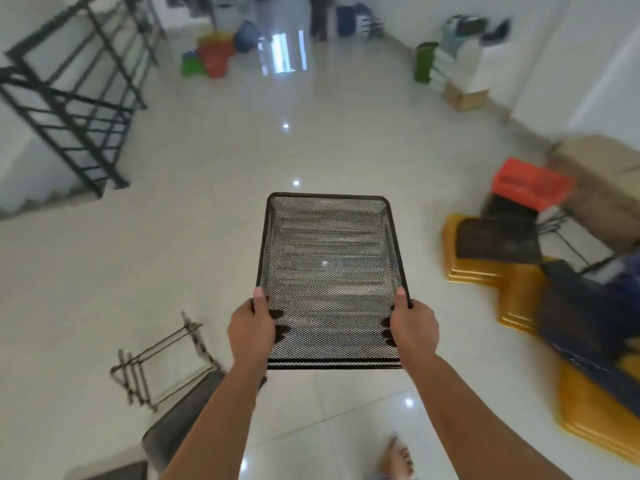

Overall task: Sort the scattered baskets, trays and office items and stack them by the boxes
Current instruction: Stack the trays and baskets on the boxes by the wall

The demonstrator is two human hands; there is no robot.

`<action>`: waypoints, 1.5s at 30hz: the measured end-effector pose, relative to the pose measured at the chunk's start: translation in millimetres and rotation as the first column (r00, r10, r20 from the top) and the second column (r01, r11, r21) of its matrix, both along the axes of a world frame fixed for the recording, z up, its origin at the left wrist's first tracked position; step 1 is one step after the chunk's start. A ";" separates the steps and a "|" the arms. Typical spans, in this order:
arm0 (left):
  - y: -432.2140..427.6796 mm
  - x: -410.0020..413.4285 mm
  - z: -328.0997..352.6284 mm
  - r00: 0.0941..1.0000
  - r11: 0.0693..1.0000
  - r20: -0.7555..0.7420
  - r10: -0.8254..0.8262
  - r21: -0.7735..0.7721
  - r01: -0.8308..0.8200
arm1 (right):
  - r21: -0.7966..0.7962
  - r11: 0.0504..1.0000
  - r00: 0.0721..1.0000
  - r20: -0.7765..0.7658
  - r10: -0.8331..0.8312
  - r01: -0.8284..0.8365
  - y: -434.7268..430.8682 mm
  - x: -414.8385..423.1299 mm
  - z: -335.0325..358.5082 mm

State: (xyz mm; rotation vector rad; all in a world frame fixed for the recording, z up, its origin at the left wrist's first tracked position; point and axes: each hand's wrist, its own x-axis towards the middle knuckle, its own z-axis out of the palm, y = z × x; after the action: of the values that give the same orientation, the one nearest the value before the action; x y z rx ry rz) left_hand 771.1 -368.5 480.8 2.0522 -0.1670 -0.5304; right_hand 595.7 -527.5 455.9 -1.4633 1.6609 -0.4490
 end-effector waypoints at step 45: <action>-689.4 47.1 -42.7 0.684 0.688 0.085 -0.724 0.144 0.711 | 0.174 0.738 0.742 0.053 -0.669 0.653 -515.8 -31.4 -23.0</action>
State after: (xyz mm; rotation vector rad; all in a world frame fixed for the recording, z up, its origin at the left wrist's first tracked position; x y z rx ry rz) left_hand 818.2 -1057.9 438.1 2.0696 -1.0949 -0.8868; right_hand 564.3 -1043.3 432.9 -0.6742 2.0506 -0.7642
